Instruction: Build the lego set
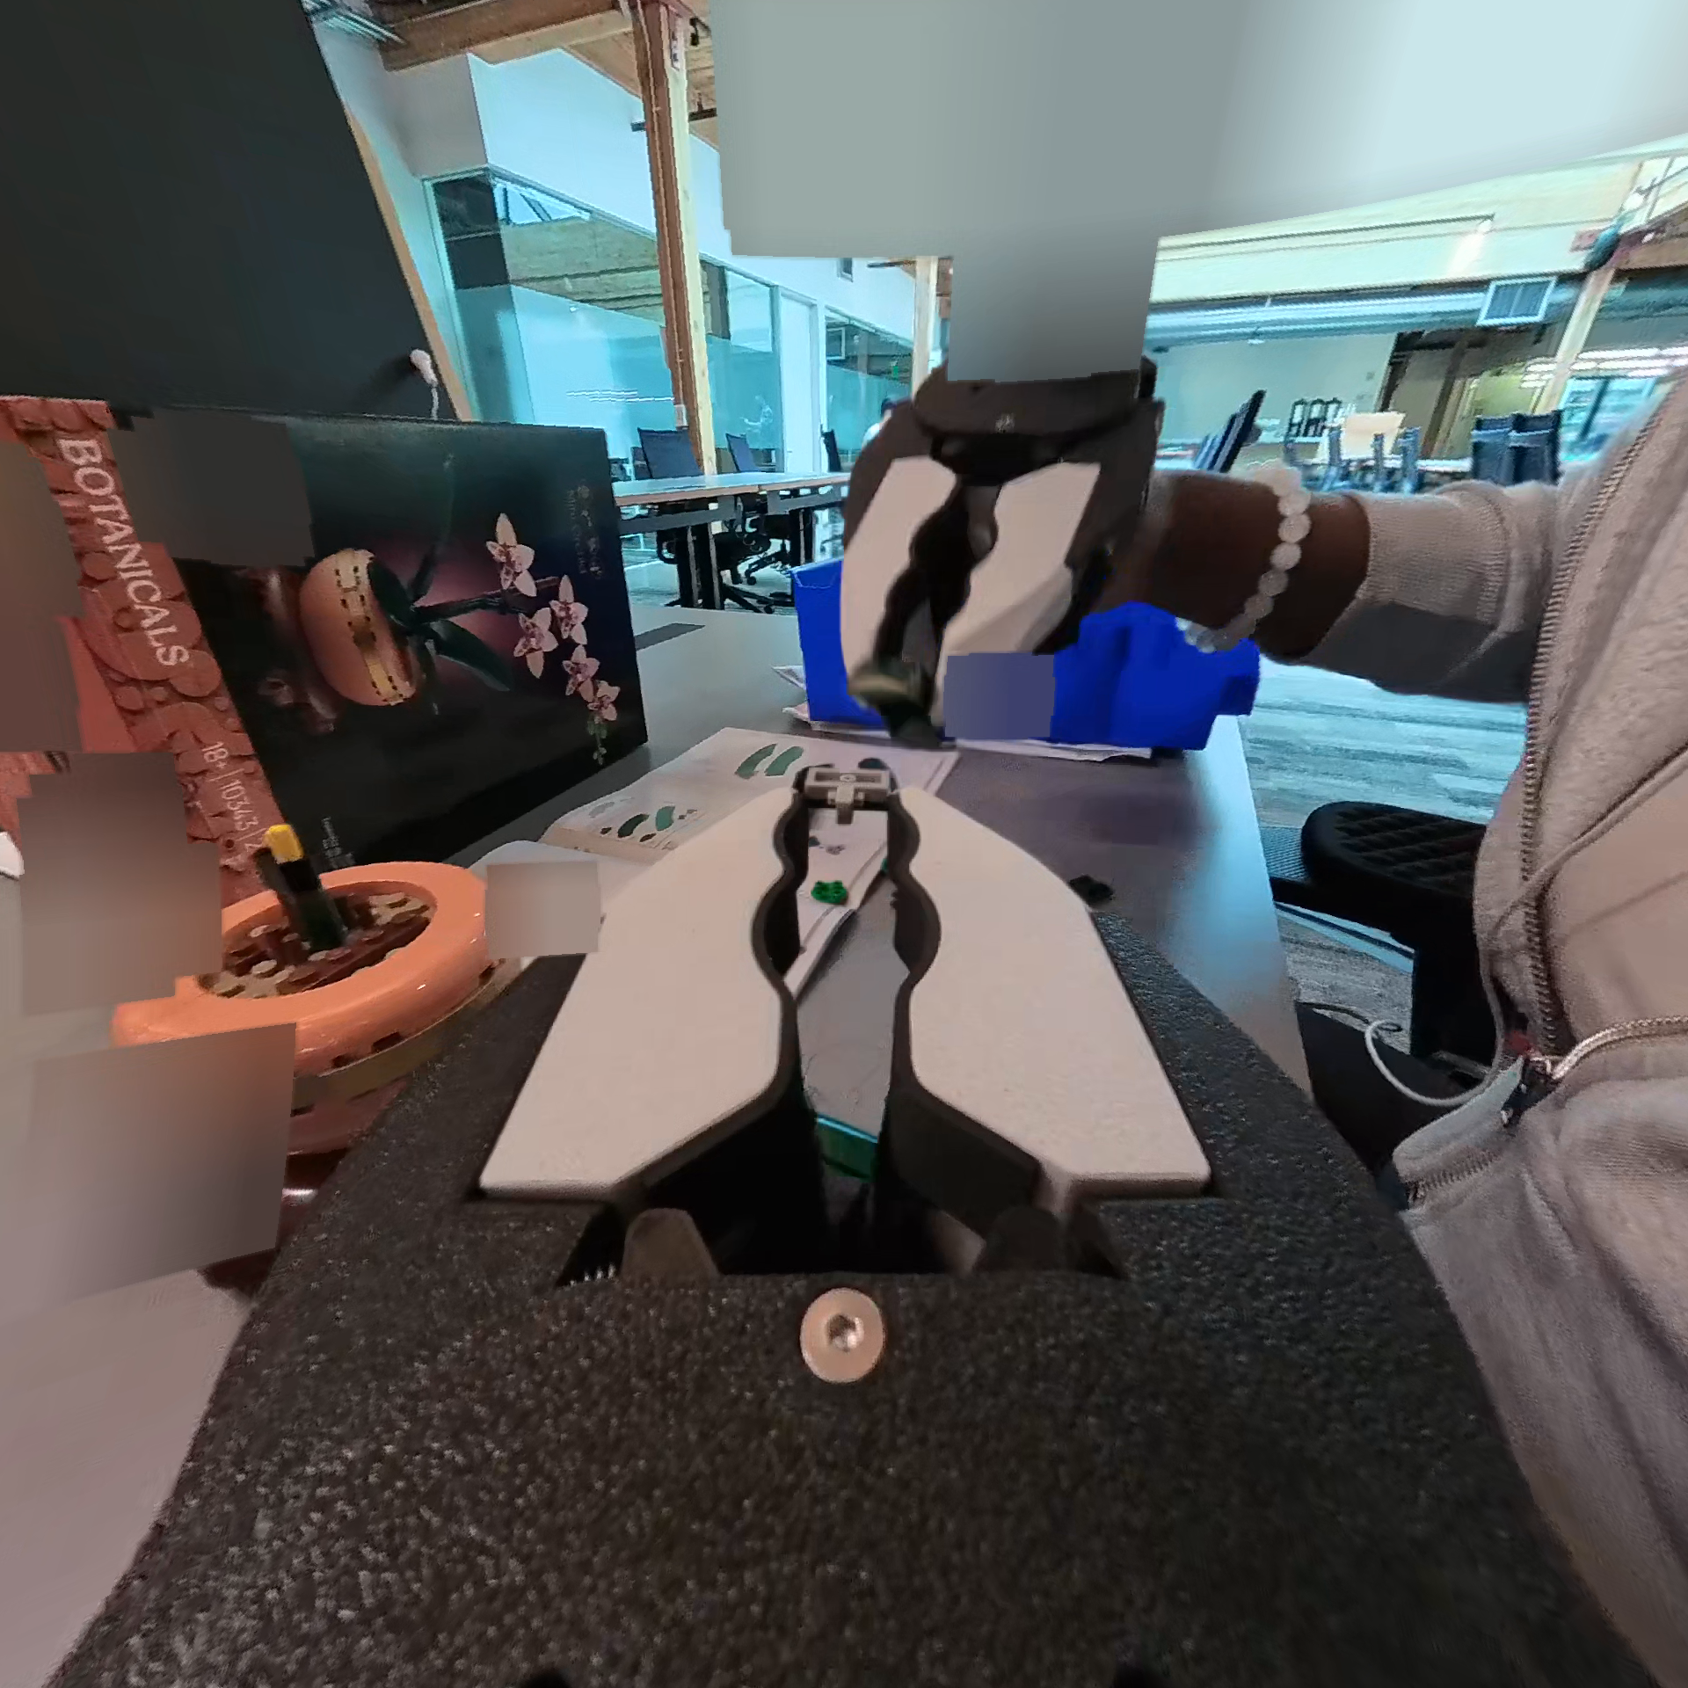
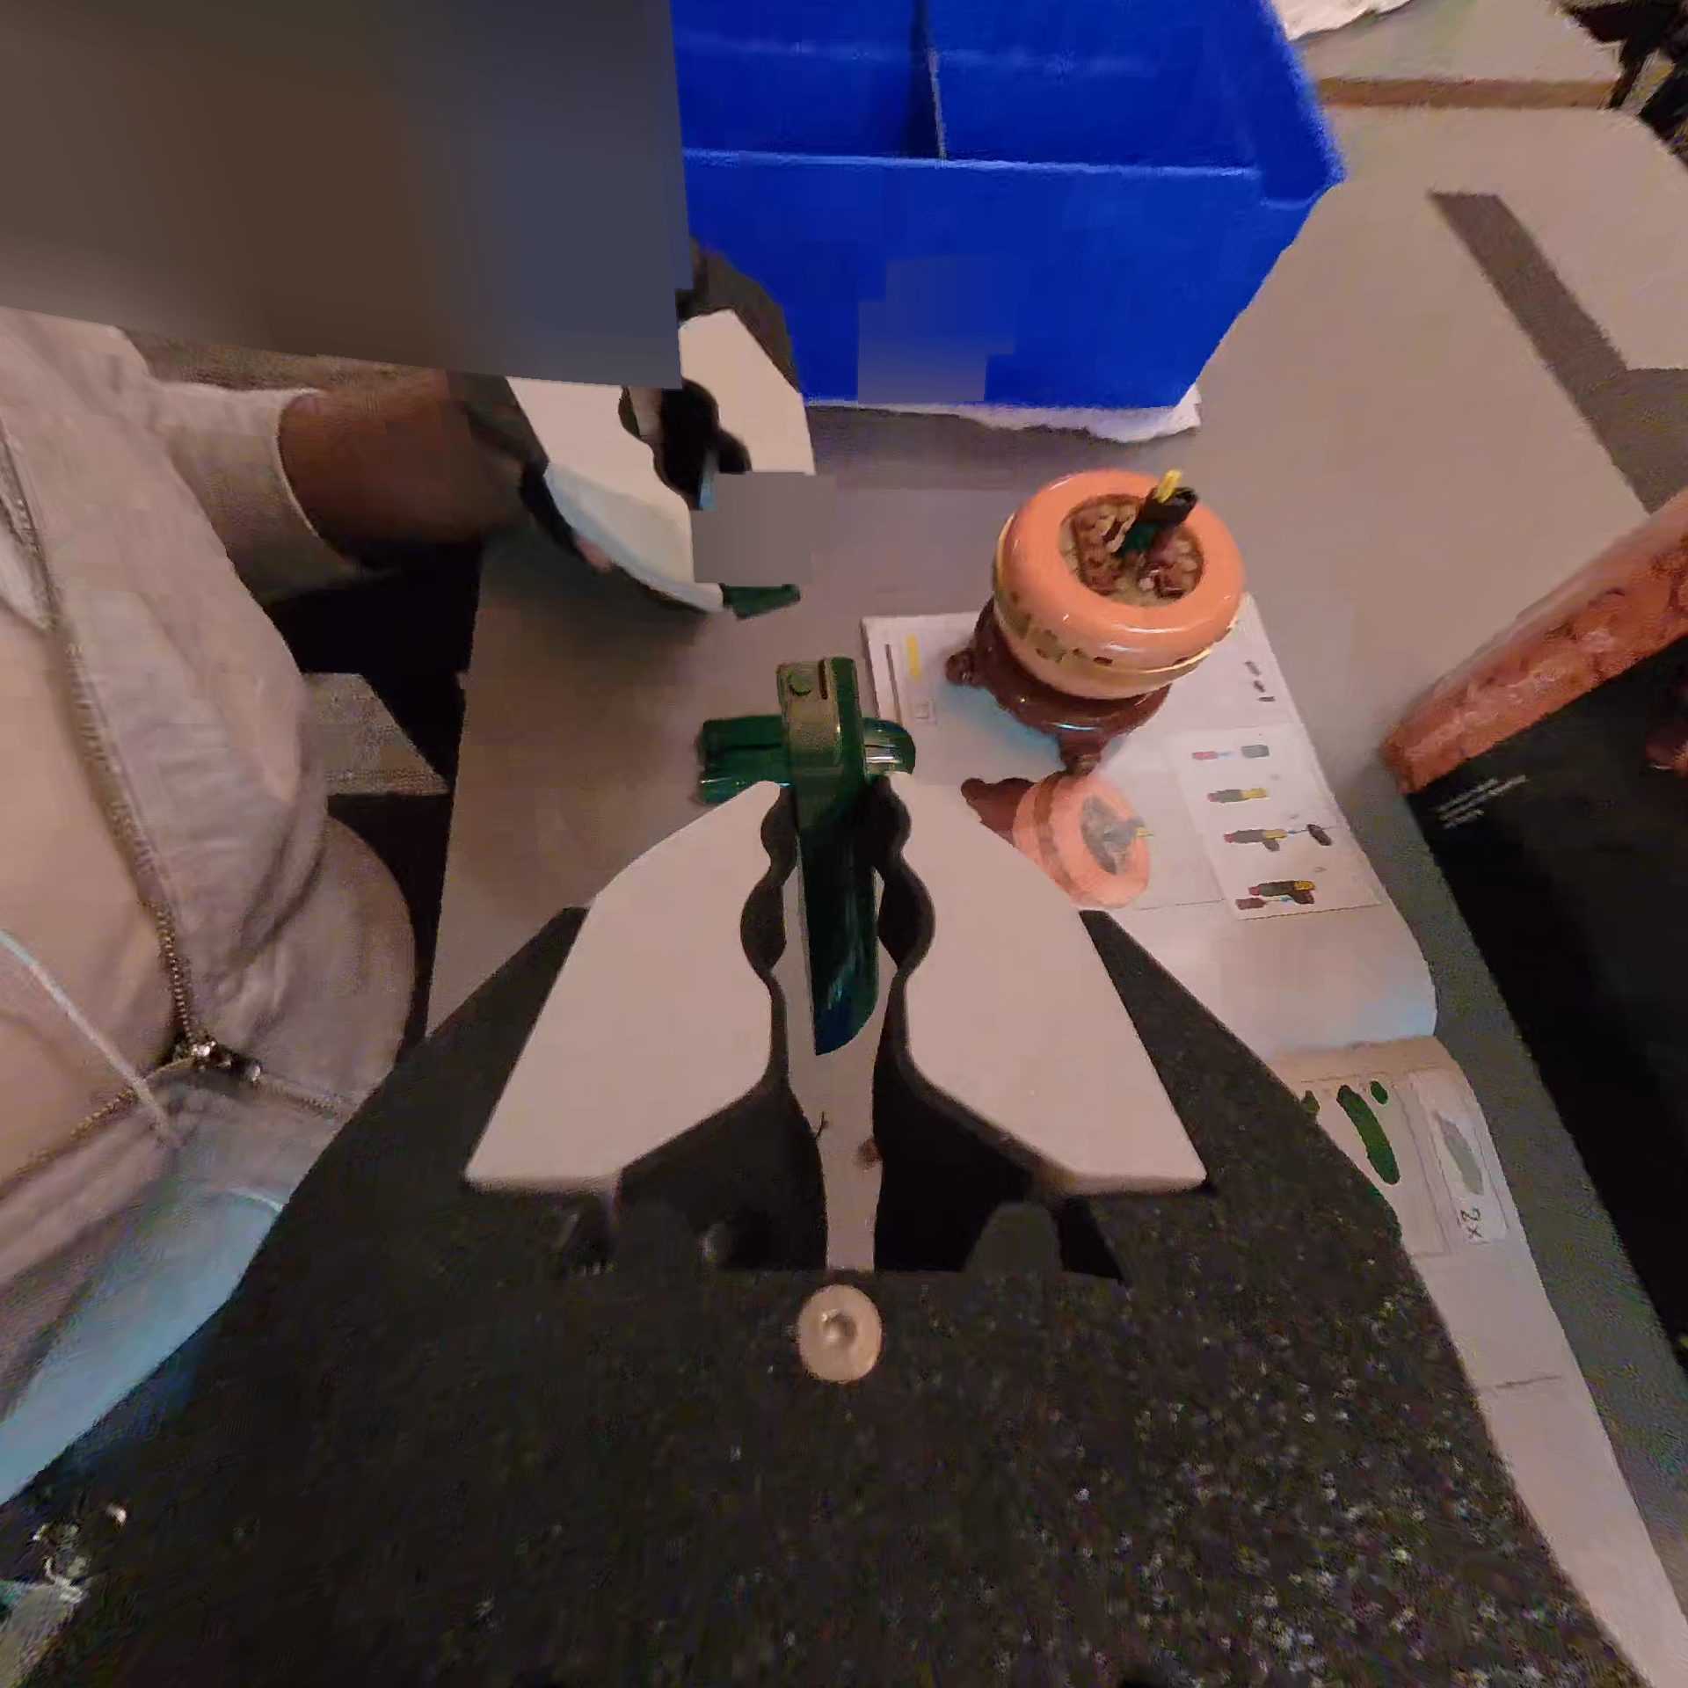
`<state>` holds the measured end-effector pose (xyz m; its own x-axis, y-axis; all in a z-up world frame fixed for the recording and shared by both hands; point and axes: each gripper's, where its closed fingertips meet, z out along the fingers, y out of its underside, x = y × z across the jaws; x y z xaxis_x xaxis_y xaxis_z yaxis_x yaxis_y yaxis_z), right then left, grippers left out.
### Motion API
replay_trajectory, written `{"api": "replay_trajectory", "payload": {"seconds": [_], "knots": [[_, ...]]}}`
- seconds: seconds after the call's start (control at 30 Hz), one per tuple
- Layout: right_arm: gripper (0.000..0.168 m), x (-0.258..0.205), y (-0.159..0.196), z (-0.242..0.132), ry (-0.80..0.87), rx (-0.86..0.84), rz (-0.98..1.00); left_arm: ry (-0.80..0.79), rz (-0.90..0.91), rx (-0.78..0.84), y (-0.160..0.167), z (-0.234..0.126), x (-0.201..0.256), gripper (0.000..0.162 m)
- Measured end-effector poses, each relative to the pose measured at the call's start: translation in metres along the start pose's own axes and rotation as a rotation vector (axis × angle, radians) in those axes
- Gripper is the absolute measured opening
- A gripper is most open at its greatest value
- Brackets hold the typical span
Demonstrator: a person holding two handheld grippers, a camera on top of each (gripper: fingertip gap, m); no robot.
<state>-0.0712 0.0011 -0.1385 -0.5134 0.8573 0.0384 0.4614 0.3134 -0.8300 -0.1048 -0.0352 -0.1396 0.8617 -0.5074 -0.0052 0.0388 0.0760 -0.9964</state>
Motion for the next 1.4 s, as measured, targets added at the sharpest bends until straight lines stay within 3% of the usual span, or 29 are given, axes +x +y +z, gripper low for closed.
{"api": "replay_trajectory", "payload": {"seconds": [0.17, 0.37, 0.67, 0.87, 1.1, 1.2, 1.4], "knots": [[0.015, -0.011, 0.006, 0.001, 0.018, -0.069, -0.053, 0.055, -0.03, 0.013, 0.001, 0.008, 0.011, 0.015], [0.015, -0.017, 0.018, 0.004, -0.006, -0.143, -0.055, 0.13, -0.04, -0.08, 0.016, 0.022, 0.029, 0.015], [0.015, -0.02, 0.023, 0.002, -0.008, -0.131, -0.049, 0.154, -0.067, -0.067, 0.015, 0.027, 0.032, 0.015], [0.015, -0.009, 0.04, 0.003, 0.153, -0.188, -0.217, 0.12, -0.035, -0.087, 0.015, 0.023, 0.026, 0.015], [0.015, -0.02, 0.085, 0.02, 0.328, -0.343, -0.486, 0.012, 0.002, -0.059, 0.001, 0.003, 0.002, 0.015], [0.015, -0.024, 0.093, 0.026, 0.402, -0.353, -0.498, 0.003, 0.003, -0.055, 0.001, 0.001, 0.0, 0.014], [0.015, -0.024, 0.094, 0.033, 0.382, -0.31, -0.357, 0.031, 0.013, -0.089, 0.011, 0.007, 0.007, 0.015]]}}
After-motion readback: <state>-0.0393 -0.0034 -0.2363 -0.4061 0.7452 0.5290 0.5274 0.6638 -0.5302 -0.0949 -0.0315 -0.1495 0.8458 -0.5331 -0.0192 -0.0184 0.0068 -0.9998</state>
